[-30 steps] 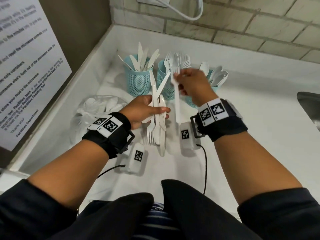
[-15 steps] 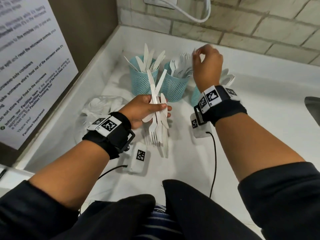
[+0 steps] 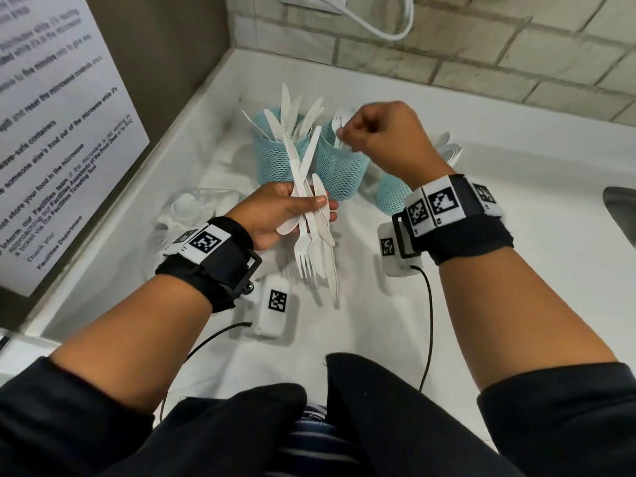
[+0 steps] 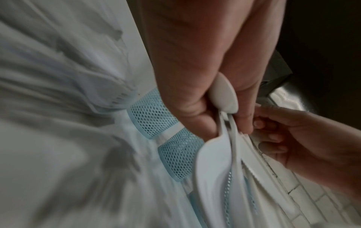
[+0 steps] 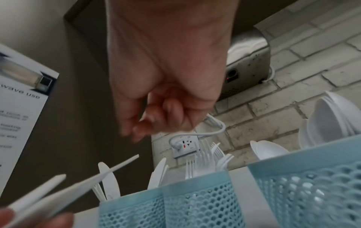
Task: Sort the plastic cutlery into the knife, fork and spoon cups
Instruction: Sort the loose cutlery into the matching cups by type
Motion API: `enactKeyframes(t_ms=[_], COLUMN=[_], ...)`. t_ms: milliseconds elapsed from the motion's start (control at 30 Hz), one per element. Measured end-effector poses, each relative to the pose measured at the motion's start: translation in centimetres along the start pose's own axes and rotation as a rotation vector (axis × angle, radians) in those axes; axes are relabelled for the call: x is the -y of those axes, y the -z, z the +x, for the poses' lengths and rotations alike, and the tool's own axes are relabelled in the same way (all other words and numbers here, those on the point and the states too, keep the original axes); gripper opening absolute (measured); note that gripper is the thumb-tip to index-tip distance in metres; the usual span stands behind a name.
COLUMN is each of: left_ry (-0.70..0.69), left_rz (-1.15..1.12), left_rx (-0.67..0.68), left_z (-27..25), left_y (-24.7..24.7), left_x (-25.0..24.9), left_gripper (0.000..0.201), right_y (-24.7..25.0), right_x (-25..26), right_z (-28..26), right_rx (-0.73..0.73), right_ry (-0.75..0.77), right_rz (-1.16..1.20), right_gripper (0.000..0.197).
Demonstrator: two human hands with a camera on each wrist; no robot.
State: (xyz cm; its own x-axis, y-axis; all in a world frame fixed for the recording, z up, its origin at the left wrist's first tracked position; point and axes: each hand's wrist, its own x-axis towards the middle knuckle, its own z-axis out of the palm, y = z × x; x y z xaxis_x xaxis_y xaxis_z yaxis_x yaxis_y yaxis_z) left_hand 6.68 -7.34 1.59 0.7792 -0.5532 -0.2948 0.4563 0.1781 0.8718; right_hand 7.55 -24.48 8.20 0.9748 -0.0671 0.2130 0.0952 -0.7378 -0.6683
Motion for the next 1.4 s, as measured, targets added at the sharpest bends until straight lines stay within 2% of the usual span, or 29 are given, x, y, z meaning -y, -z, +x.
enactKeyframes(t_ms=[100,233,333,433,500,633,733,800,900,1000,1133,1267,1333,1400], left_ry=[-0.001,-0.001,-0.006,-0.028,-0.061,-0.149,-0.223,-0.268,-0.328,-0.366,-0.387,-0.420,-0.439,-0.421], left_rz=[0.007,0.026,0.036,0.050,0.033,-0.011,-0.018,-0.021,-0.044,-0.098,-0.146,-0.237,-0.282,-0.271], left_rx=[0.002,0.013,0.012,-0.029,-0.055,-0.119,-0.146,-0.181,-0.242,-0.264,-0.275,-0.405,-0.439,-0.430], left_z=[0.0,-0.1,-0.1,-0.1,0.0,0.0,0.0,0.0,0.1,0.2,0.2,0.2,0.1,0.1], left_y=[-0.2,-0.3,-0.3,-0.3,-0.4,-0.8,-1.2,-1.4,-1.3,-1.4,-1.4,-0.7,-0.3,-0.4], left_x=[0.0,0.0,0.1,0.1,0.0,-0.3,-0.8,-1.2,-1.6,-1.7,-1.8,-2.3,-2.5,-2.3], left_gripper=[0.012,0.014,0.015,0.017,0.013,0.008,0.008,0.009,0.009,0.008,0.009,0.010,0.010,0.010], right_y=[-0.3,-1.2,-1.9,-1.9,-2.0,-2.3,-2.3,-2.3,-2.2,-2.5,-2.8,-2.1,-1.6,-1.2], right_x=[0.1,-0.3,-0.7,-0.8,-0.7,-1.0,-1.0,-1.0,-1.2,-1.7,-2.1,-3.5,-4.3,-4.4], right_z=[-1.0,-2.3,-2.3,-2.1,-2.2,-2.1,-2.0,-2.3,-3.0,-3.6,-3.5,-3.5,-3.5,-3.2], right_rx=[0.253,0.338,0.262,0.158,0.133,-0.010,0.034,0.137,0.300,0.369,0.319,0.284,0.201,0.079], right_ry=[-0.101,-0.172,-0.235,-0.385,-0.413,-0.424,-0.465,-0.469,-0.415,-0.360,-0.362,-0.398,-0.417,-0.409], right_rz=[-0.056,0.085,0.223,0.589,0.768,0.894,1.031,1.007,0.816,0.727,0.676,0.596,0.681,0.862], right_gripper=[0.035,0.027,0.014,0.013,0.011,0.016,0.021,0.022,0.016,0.022,0.025,0.027,0.025,0.023])
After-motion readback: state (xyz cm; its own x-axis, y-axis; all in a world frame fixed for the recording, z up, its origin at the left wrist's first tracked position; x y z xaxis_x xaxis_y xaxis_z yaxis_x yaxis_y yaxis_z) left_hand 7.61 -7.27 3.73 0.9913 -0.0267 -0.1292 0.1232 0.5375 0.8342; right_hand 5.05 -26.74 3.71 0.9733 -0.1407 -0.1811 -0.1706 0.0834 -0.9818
